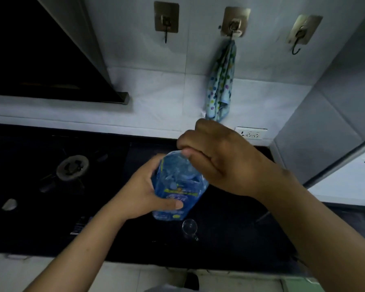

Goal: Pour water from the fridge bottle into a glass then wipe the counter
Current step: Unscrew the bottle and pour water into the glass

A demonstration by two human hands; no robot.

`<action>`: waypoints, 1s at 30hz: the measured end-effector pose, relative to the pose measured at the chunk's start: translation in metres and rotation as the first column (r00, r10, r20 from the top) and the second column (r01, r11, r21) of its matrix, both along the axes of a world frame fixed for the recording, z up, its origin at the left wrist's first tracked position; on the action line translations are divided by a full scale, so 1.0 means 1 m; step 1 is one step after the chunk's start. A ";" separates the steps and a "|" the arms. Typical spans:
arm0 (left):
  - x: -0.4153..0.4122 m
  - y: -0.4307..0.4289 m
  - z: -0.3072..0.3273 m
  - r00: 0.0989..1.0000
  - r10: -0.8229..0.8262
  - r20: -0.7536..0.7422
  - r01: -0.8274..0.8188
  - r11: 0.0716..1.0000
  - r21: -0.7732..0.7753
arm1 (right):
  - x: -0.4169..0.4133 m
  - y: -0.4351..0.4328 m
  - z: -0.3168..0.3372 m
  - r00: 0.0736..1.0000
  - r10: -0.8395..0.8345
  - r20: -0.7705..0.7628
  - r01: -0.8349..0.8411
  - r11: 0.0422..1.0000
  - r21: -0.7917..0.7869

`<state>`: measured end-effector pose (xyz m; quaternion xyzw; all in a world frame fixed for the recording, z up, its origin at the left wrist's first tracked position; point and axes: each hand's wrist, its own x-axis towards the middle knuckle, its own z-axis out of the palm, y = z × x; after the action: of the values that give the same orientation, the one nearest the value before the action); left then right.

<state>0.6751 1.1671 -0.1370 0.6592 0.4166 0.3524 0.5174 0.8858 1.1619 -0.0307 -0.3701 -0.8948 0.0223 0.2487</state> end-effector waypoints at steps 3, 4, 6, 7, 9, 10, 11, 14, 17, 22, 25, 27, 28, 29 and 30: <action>0.000 -0.005 -0.007 0.998 0.064 -0.024 -0.065 0.998 -0.019 | 0.015 0.000 -0.002 0.991 -0.003 -0.133 -0.033 0.965 -0.262; 0.002 -0.008 -0.010 0.994 0.099 -0.055 -0.099 0.995 0.000 | 0.014 -0.001 -0.005 0.984 -0.091 -0.152 0.038 0.947 -0.320; 0.005 -0.012 -0.015 0.983 0.148 -0.104 -0.146 0.989 0.030 | 0.003 -0.003 -0.015 0.940 -0.338 -0.053 0.310 0.907 -0.285; 0.005 -0.013 -0.017 0.981 0.158 -0.112 -0.156 0.987 0.027 | -0.002 -0.003 -0.019 0.888 -0.459 0.028 0.454 0.868 -0.202; 0.004 -0.015 -0.021 0.980 0.158 -0.118 -0.157 0.987 0.019 | -0.006 -0.004 -0.026 0.858 -0.508 0.070 0.513 0.850 -0.117; 0.003 -0.016 -0.023 0.980 0.157 -0.122 -0.156 0.988 0.018 | -0.006 -0.005 -0.027 0.892 -0.451 0.016 0.447 0.878 -0.172; 0.002 -0.017 -0.025 0.979 0.161 -0.123 -0.160 0.987 0.016 | -0.003 -0.005 -0.027 0.925 -0.378 -0.028 0.356 0.892 -0.278; -0.001 -0.020 -0.028 0.976 0.167 -0.137 -0.166 0.986 0.019 | -0.002 -0.010 -0.027 0.931 -0.366 0.004 0.327 0.826 -0.460; -0.001 -0.023 -0.030 0.973 0.152 -0.175 -0.146 0.988 0.046 | -0.012 -0.009 -0.040 0.872 -0.488 0.039 0.482 0.840 -0.251; -0.007 -0.029 -0.045 0.968 0.125 -0.216 -0.123 0.992 0.024 | -0.004 -0.015 -0.060 0.937 -0.342 -0.072 0.304 0.898 -0.318; -0.014 -0.034 -0.060 0.960 0.115 -0.254 -0.116 0.993 0.010 | 0.003 -0.022 -0.078 0.929 -0.337 -0.156 0.261 0.891 -0.370; -0.018 -0.038 -0.072 0.956 0.103 -0.273 -0.110 0.994 -0.010 | 0.010 -0.024 -0.099 0.893 -0.407 -0.190 0.307 0.862 -0.404; -0.018 -0.040 -0.078 0.953 0.100 -0.285 -0.110 0.994 -0.020 | 0.014 -0.024 -0.114 0.868 -0.460 -0.187 0.353 0.837 -0.418; -0.019 -0.042 -0.083 0.948 0.103 -0.301 -0.116 0.993 -0.025 | 0.019 -0.024 -0.132 0.841 -0.513 -0.170 0.403 0.805 -0.435; -0.020 -0.044 -0.089 0.941 0.110 -0.320 -0.126 0.992 -0.030 | 0.026 -0.025 -0.152 0.814 -0.564 -0.140 0.451 0.765 -0.460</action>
<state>0.6553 1.1234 -0.2261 0.6682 0.5416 0.2617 0.4379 0.9114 1.1370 -0.1831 -0.6369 -0.6923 0.1886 0.2822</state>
